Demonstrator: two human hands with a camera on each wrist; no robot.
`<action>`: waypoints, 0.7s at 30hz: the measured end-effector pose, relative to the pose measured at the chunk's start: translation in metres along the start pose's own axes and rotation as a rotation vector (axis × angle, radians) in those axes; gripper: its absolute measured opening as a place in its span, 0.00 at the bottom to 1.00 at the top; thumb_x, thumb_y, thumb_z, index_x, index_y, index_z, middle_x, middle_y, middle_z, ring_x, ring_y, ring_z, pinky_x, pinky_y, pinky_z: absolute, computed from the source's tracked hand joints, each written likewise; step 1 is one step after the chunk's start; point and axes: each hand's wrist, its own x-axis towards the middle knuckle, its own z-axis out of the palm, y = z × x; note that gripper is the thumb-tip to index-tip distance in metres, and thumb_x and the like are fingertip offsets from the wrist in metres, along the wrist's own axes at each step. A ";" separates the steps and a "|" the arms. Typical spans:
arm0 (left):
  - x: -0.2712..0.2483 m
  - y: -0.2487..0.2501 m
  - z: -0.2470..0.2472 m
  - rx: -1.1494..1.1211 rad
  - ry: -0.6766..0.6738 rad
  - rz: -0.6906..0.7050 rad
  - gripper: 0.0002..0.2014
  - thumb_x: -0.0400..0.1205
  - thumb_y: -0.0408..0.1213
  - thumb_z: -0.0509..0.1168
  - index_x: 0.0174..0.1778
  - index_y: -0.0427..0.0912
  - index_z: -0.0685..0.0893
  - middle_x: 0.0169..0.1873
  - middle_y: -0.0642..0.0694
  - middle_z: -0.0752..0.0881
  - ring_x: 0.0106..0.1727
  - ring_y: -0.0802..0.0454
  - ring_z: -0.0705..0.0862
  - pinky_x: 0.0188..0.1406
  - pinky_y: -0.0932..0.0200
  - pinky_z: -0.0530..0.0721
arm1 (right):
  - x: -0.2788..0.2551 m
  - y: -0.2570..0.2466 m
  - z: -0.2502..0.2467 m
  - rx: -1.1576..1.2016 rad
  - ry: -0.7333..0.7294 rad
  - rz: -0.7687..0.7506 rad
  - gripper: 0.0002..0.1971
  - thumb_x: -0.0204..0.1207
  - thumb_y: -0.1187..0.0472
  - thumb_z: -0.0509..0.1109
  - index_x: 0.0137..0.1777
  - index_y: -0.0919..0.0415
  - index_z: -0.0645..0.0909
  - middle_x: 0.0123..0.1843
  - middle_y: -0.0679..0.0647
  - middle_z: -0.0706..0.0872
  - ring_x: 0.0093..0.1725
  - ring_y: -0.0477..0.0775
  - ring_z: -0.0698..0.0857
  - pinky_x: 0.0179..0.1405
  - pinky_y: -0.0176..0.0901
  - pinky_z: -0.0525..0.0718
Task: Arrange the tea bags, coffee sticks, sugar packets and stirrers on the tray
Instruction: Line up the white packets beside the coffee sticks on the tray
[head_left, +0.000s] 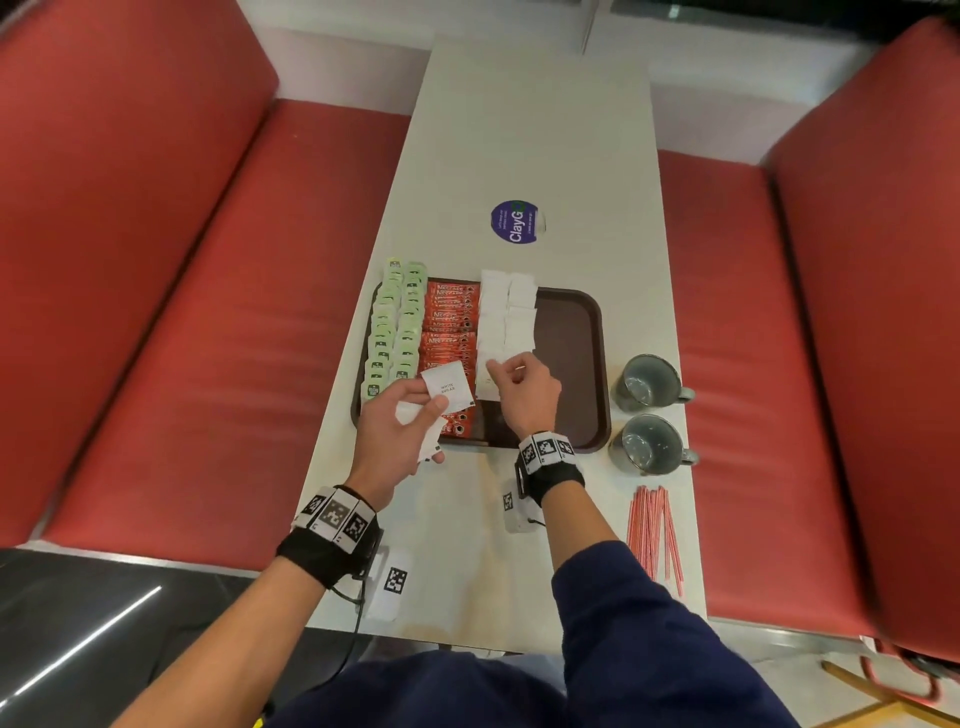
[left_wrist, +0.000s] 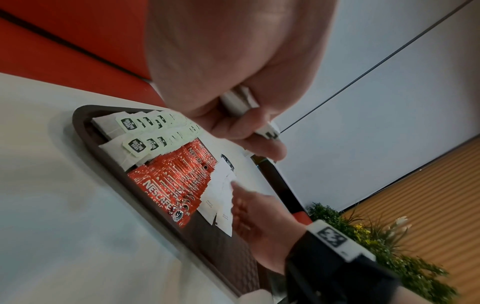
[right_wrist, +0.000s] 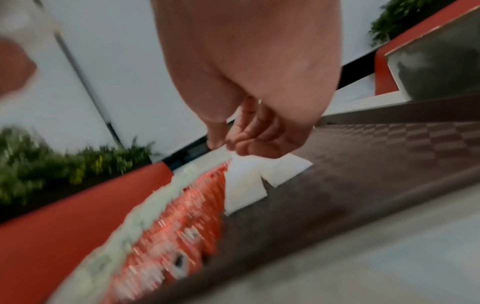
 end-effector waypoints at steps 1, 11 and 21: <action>0.001 0.000 0.000 0.004 0.002 0.001 0.10 0.87 0.39 0.77 0.64 0.45 0.89 0.59 0.43 0.90 0.31 0.38 0.92 0.11 0.62 0.72 | -0.007 -0.006 -0.004 0.104 -0.034 -0.022 0.19 0.86 0.38 0.76 0.49 0.55 0.87 0.41 0.48 0.92 0.43 0.49 0.91 0.51 0.51 0.91; 0.000 0.003 0.011 -0.004 -0.074 0.016 0.14 0.84 0.42 0.81 0.51 0.43 0.82 0.52 0.45 0.95 0.31 0.42 0.92 0.12 0.61 0.71 | -0.068 -0.028 -0.035 0.604 -0.516 -0.068 0.11 0.90 0.65 0.67 0.67 0.67 0.86 0.62 0.62 0.95 0.62 0.66 0.94 0.62 0.61 0.95; 0.000 -0.007 0.005 0.073 -0.128 -0.001 0.10 0.84 0.44 0.81 0.51 0.44 0.88 0.50 0.43 0.94 0.32 0.39 0.92 0.14 0.61 0.73 | -0.031 0.040 -0.046 0.280 -0.173 0.068 0.23 0.74 0.36 0.86 0.44 0.57 0.89 0.42 0.45 0.93 0.47 0.50 0.91 0.58 0.57 0.90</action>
